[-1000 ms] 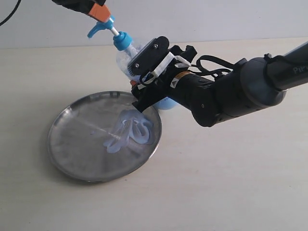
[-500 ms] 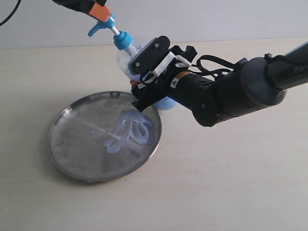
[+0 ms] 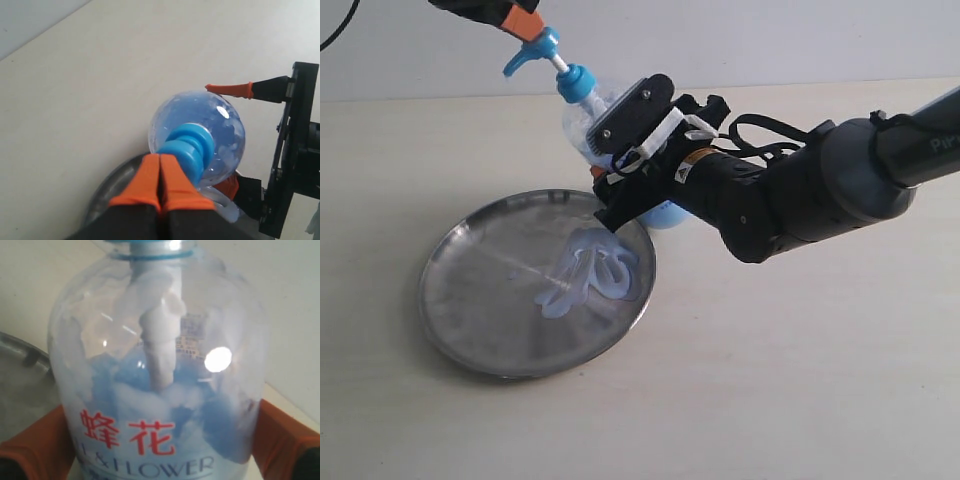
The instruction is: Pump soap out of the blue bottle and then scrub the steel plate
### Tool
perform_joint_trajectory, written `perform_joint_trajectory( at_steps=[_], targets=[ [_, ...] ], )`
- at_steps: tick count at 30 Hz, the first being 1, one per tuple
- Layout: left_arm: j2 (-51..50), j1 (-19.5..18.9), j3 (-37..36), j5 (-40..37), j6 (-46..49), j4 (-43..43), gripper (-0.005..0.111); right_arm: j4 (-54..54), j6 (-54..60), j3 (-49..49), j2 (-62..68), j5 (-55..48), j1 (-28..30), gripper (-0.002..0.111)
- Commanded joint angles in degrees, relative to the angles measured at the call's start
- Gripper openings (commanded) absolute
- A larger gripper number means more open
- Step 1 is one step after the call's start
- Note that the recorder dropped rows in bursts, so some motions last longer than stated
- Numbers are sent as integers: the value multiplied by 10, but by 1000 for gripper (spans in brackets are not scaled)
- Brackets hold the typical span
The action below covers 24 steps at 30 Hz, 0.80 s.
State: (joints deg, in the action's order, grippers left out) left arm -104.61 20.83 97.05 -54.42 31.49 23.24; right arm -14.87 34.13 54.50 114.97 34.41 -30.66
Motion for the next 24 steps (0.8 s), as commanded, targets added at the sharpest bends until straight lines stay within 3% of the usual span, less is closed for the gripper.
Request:
perform_joint_trajectory(
  at_steps=[1, 24],
  targets=[
    [-9, 1, 1, -9, -5, 6, 0, 18, -14, 1, 0, -8, 0, 0],
    [-32, 3, 1, -49, 16, 29, 0, 19, -14, 1, 0, -8, 0, 0]
  ],
)
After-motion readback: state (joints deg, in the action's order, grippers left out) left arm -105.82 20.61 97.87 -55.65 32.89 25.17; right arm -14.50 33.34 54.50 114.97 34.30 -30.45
